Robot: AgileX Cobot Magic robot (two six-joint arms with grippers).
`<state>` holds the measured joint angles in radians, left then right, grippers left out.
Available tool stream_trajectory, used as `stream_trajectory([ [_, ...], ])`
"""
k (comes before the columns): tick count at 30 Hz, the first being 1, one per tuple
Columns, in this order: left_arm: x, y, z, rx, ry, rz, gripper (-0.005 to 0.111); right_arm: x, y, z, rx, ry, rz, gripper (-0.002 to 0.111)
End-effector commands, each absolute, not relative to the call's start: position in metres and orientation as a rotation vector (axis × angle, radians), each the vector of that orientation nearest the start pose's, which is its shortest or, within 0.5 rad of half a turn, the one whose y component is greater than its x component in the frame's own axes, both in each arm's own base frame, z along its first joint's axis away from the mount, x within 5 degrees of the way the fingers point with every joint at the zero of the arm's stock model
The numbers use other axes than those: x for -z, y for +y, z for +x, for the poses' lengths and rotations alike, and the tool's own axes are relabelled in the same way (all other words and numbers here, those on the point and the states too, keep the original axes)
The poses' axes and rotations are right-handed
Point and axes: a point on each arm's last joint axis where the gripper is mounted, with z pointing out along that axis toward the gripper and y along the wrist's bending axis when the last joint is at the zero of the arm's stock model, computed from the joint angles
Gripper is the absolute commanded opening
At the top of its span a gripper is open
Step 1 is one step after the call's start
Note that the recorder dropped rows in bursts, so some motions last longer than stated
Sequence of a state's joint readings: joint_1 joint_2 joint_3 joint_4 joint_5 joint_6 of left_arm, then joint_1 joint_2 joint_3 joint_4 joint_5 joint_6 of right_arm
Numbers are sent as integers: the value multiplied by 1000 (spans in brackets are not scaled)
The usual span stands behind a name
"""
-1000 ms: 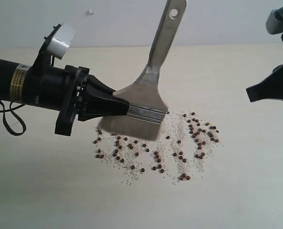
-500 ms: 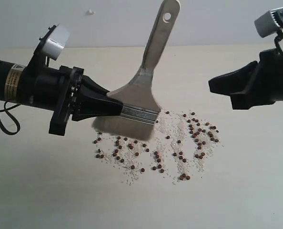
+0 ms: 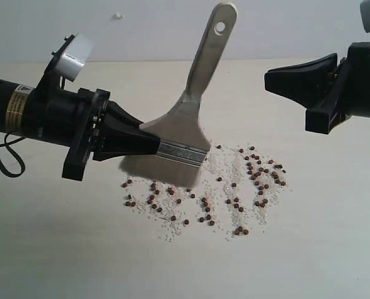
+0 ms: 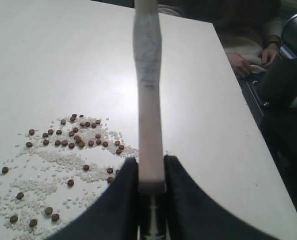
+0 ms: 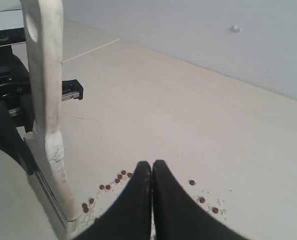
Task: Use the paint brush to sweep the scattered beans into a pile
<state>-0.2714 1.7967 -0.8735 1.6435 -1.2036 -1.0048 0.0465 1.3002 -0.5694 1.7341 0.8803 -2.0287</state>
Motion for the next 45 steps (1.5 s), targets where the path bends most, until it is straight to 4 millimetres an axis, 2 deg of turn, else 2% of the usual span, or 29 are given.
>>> stream_trajectory([
  [1, -192, -162, 268, 1238, 1586, 1355, 0, -246, 79, 225, -763, 1766, -759, 0],
  [45, -189, -161, 265, 1258, 1628, 1387, 0, -246, 79, 225, -765, 1767, -758, 0],
])
